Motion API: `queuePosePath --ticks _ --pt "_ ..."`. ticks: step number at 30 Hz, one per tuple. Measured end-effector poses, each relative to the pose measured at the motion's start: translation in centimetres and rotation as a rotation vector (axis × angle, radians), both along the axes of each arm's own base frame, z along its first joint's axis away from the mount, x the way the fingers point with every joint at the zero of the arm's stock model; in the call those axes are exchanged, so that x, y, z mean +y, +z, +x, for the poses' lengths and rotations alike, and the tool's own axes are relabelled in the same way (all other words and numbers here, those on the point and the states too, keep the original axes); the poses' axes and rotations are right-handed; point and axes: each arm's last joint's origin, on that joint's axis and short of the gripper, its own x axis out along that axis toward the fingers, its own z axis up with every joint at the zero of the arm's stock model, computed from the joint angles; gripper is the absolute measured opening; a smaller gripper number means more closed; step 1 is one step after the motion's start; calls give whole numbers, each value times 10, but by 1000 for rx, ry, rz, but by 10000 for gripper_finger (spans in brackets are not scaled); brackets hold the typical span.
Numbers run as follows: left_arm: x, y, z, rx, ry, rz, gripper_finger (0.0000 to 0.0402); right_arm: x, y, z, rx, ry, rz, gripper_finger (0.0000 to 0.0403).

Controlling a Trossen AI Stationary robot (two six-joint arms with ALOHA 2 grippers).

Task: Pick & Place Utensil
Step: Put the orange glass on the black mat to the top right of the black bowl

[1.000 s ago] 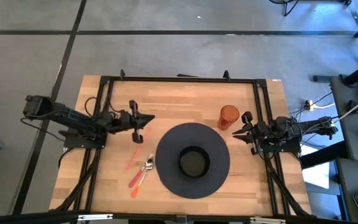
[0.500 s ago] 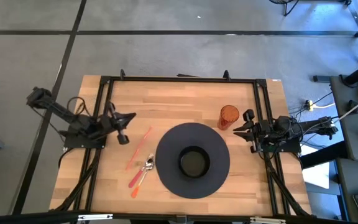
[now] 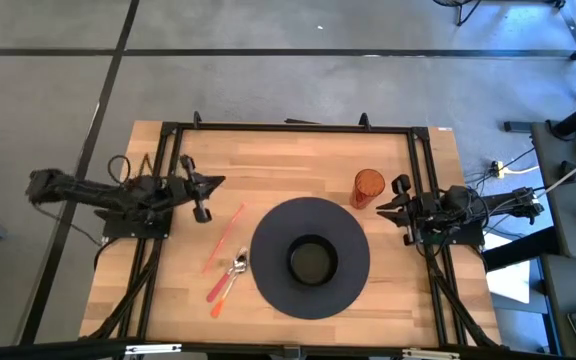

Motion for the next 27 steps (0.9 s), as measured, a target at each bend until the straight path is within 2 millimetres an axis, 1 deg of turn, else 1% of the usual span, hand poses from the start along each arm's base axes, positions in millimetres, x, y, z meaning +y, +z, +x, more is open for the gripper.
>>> queuePosePath --ticks 2,4,11,16,20,27 --pt "8 -2 2 7 39 -25 1 0 0 0 1 0 0 53" --pt "12 -1 2 -2 33 -29 1 0 0 0 -2 0 1 53" --pt "10 2 -6 -33 -6 -18 1 0 2 0 -18 11 10 53" --pt "8 -6 -14 -75 -22 -20 1 0 2 0 -16 14 27 53" --pt "11 -18 -17 -66 37 -40 1 0 2 0 -17 14 27 53" --pt "14 -20 -18 -65 77 -80 2 0 2 0 -17 13 27 53"
